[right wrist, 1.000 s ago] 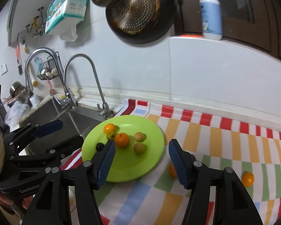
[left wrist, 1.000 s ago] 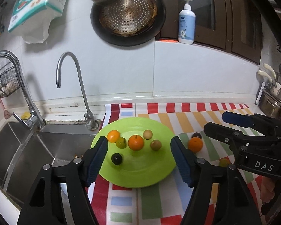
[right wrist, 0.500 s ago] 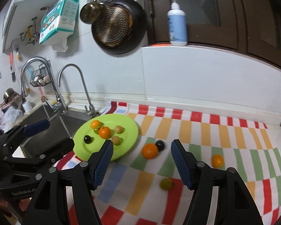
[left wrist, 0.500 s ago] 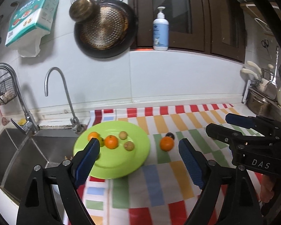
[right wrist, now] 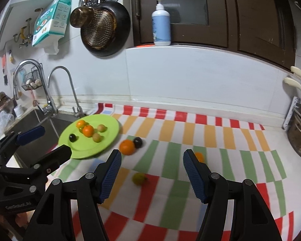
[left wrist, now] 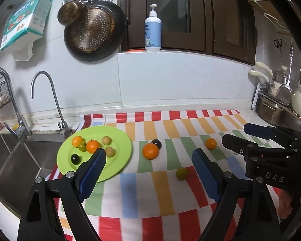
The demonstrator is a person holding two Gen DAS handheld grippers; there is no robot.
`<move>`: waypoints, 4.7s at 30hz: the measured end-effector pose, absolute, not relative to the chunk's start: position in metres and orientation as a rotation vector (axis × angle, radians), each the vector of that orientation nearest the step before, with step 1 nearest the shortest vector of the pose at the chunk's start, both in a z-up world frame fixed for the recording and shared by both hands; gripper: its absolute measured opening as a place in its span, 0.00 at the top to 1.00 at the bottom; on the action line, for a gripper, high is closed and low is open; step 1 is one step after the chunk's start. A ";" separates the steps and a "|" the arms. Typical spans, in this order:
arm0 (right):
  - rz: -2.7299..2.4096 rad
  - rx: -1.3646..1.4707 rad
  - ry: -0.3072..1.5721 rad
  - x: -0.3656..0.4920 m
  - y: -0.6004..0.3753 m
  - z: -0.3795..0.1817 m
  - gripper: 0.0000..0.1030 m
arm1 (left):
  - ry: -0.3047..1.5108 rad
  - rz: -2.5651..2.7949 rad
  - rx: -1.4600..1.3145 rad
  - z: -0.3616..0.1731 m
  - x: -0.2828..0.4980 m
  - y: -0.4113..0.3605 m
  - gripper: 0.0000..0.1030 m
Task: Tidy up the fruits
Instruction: 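Withdraw both tools from the plate toward the remaining loose fruits, then close the left tool on a green tomato while the right tool grips an orange, then carry the green tomato and orange onto the green plate and open both tools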
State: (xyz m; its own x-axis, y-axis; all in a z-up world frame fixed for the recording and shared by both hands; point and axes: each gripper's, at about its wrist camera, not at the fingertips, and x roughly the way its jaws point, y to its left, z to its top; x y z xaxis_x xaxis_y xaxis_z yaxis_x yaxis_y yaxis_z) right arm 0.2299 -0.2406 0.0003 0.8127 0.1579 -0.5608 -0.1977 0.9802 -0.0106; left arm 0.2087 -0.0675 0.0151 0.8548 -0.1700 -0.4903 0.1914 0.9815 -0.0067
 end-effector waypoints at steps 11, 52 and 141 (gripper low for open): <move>0.174 -0.081 0.646 0.253 -0.280 -0.024 0.37 | 0.588 -0.189 0.035 -0.017 0.225 -0.105 0.15; 0.173 -0.106 0.886 0.362 -0.303 -0.110 0.58 | 0.912 -0.239 -0.028 -0.100 0.301 -0.147 0.69; 0.485 -0.097 0.688 0.292 -0.095 -0.024 0.69 | 0.619 -0.149 -0.045 0.002 0.265 0.047 0.73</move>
State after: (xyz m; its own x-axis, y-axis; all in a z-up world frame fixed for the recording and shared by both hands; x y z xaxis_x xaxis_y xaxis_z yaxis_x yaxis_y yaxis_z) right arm 0.2919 -0.0953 -0.0237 0.6665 0.3973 -0.6308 -0.4600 0.8850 0.0714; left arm 0.2652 0.0470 0.0015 0.8038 -0.1529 -0.5750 0.1261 0.9882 -0.0866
